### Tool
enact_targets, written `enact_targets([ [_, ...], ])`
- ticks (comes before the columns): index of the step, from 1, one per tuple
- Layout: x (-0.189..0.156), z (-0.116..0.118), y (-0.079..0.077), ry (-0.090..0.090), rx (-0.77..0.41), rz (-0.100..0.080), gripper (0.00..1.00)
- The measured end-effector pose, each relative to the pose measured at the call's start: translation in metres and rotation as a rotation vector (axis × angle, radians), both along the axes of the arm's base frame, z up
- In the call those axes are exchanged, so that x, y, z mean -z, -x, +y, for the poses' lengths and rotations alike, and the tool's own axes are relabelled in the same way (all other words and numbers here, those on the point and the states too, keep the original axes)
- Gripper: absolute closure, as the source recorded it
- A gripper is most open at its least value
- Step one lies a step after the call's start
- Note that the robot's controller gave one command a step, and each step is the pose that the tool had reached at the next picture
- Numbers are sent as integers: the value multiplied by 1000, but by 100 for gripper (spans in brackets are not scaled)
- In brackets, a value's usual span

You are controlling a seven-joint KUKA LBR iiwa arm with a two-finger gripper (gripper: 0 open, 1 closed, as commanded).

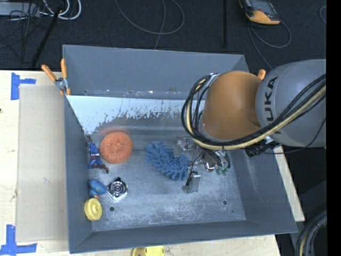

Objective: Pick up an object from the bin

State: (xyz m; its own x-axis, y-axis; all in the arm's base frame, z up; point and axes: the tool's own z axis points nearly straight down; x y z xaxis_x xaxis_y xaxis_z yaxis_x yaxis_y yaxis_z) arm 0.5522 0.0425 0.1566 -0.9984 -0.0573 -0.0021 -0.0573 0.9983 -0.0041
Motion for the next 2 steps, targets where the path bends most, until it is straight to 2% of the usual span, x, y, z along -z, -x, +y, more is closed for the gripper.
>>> enact_targets([
  [1,30,-9,-14,-6,-28,1,0],
  [2,37,-17,-16,-4,-21,1,0],
])
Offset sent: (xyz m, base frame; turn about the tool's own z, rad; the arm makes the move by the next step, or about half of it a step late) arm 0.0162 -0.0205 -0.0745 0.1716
